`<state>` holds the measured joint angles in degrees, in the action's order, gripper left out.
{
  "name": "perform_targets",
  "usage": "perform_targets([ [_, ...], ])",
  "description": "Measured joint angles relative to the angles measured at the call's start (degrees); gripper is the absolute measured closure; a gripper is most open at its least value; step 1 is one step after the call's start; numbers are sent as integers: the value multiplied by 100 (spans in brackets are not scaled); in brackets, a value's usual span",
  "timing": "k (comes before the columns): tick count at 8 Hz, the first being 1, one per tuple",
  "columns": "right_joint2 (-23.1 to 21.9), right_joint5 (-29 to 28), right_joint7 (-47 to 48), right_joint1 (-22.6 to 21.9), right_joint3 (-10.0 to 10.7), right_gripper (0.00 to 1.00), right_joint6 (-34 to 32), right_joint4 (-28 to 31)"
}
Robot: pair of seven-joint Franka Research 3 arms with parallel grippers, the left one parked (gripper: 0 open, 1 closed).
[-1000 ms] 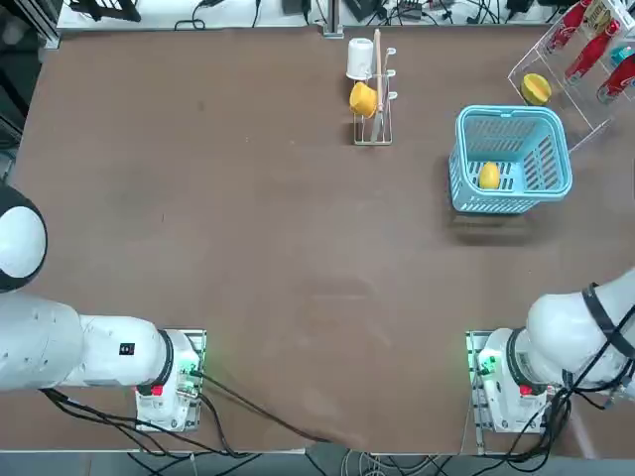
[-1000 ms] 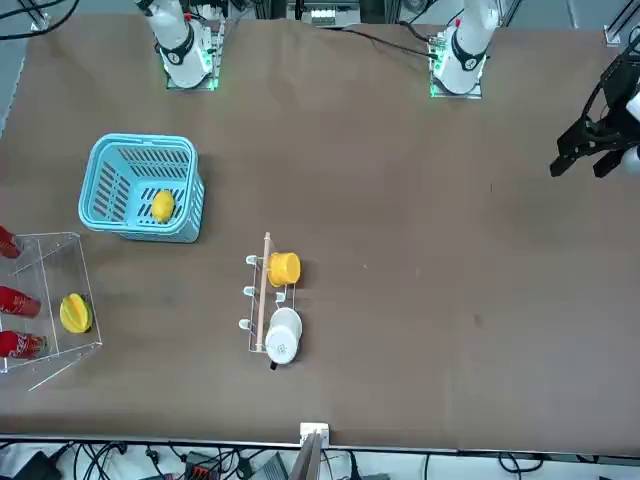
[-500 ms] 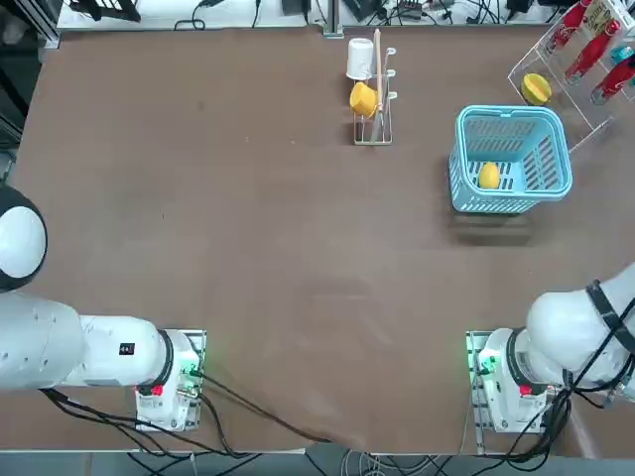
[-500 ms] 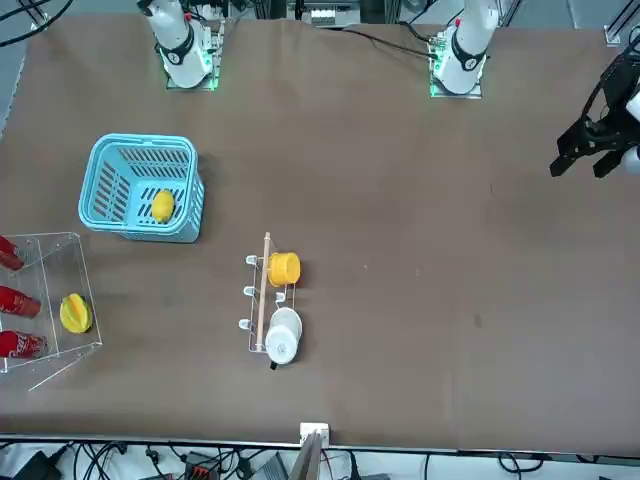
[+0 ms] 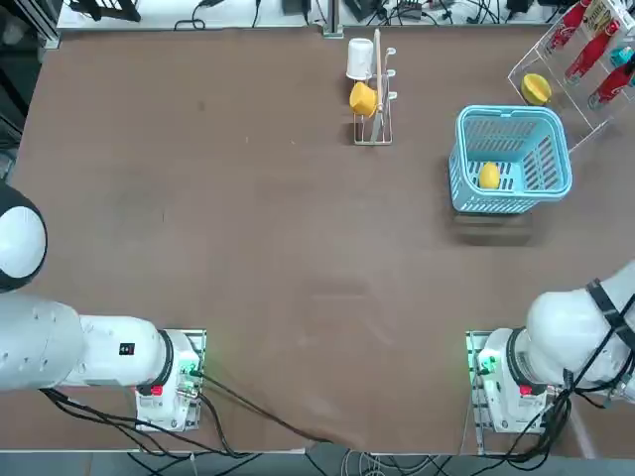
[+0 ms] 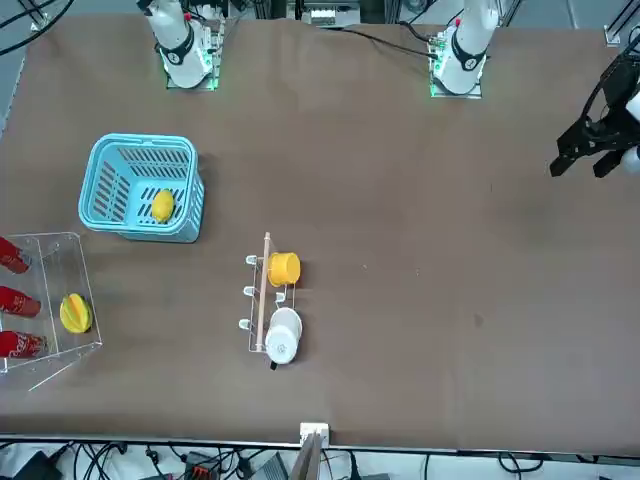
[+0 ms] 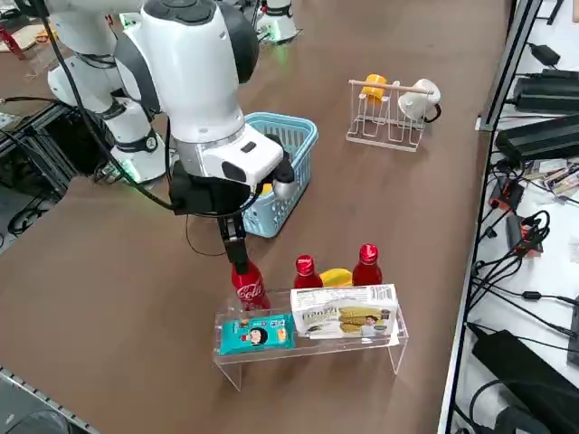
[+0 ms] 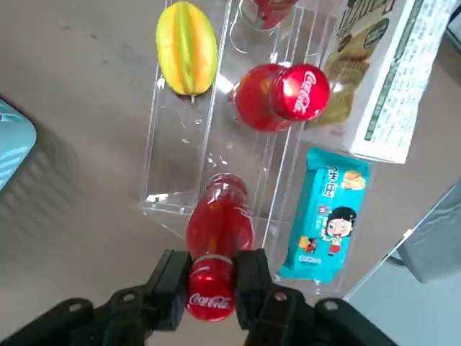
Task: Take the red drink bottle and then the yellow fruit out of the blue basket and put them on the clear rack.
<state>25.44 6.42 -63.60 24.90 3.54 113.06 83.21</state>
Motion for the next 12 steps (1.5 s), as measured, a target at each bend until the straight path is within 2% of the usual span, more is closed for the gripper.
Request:
perform_targets([
  [4,173,-12,0,58,0,61,90,-37],
  [6,188,-129,2,64,0,29,100,-151],
  [7,183,-212,2,64,-1,8,71,-291],
  [8,174,-241,2,62,-4,0,30,-419],
  [10,123,-292,330,40,-68,0,-333,-721],
  [12,-132,-502,1402,-194,-173,0,-1084,-1000],
])
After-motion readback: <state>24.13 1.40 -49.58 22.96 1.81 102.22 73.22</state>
